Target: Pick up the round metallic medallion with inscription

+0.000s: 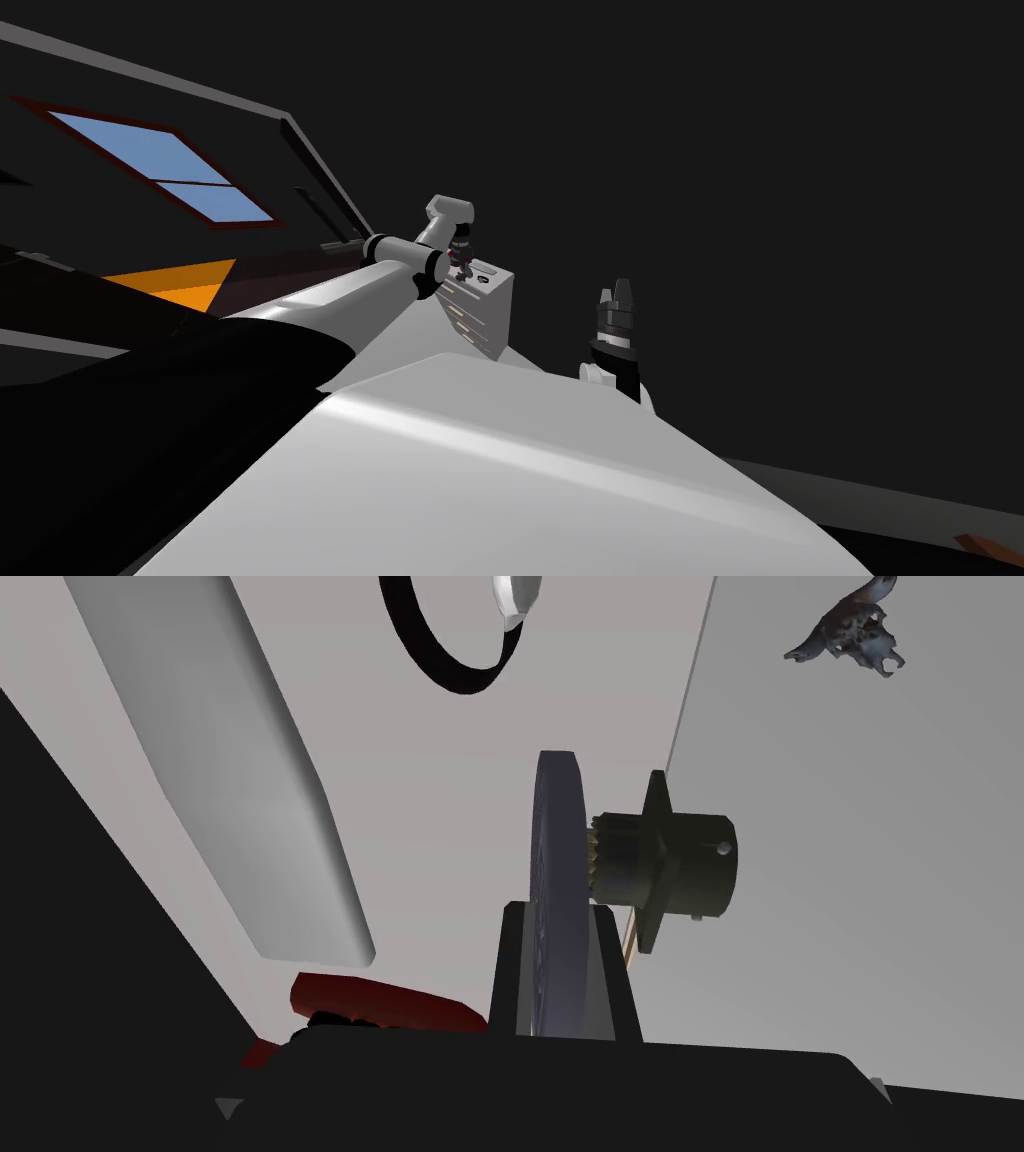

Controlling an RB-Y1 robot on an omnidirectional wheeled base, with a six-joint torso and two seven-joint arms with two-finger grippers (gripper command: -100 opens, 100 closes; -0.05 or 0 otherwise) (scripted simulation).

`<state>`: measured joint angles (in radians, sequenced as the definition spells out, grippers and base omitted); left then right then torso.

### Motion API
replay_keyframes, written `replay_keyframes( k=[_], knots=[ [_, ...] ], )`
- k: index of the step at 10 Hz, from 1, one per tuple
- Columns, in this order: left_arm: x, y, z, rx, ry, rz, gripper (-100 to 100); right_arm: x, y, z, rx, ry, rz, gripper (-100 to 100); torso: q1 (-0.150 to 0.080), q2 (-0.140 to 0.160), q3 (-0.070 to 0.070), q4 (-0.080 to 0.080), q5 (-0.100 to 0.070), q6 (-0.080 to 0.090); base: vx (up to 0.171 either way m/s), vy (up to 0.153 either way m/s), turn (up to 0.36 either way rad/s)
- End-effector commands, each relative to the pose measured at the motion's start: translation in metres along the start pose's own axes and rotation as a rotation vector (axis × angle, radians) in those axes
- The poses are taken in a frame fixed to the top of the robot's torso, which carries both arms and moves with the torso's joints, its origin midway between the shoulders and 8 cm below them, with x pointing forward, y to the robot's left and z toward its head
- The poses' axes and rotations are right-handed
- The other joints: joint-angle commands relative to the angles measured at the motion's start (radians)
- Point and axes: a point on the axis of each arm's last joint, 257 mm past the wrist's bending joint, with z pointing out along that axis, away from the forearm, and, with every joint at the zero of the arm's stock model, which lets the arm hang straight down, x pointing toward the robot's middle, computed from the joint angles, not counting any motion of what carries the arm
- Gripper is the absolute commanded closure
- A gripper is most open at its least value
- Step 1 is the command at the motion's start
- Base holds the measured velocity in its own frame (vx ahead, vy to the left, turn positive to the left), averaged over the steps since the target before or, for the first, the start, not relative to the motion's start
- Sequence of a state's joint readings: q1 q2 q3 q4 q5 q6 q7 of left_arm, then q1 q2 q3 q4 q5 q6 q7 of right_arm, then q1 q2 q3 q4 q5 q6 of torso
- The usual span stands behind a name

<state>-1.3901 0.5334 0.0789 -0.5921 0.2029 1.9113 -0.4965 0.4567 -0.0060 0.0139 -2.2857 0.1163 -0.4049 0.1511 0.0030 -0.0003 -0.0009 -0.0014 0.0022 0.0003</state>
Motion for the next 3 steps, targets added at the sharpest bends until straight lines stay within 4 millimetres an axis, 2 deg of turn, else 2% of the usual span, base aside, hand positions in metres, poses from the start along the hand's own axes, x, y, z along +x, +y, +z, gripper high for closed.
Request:
replay_keyframes(
  k=[1, 2, 3],
  knots=[
    [-0.0019, 0.0014, -0.0154, 0.004, -0.002, 0.003, 100, 0.0, 0.0, 0.0, 0.0, 0.0, 0.0, 0, 0.0, 0.0, 0.0, 0.0, 0.0, 0.0, 0.005, -0.014, 0.01],
    [-0.0019, 0.0004, -0.0092, 0.005, -0.002, 0.001, 100, 0.0, 0.0, 0.0, 0.0, 0.0, 0.0, 0, -0.001, 0.0, 0.0, 0.001, -0.001, 0.0, 0.007, -0.007, 0.006],
    [-0.0023, 0.0005, -0.0115, 0.006, -0.003, 0.002, 0, 0.0, 0.0, 0.0, 0.0, 0.0, 0.0, 0, -0.001, 0.0, 0.0, -0.001, 0.0, 0.0, 0.0, 0.0, 0.0]
  ],
)
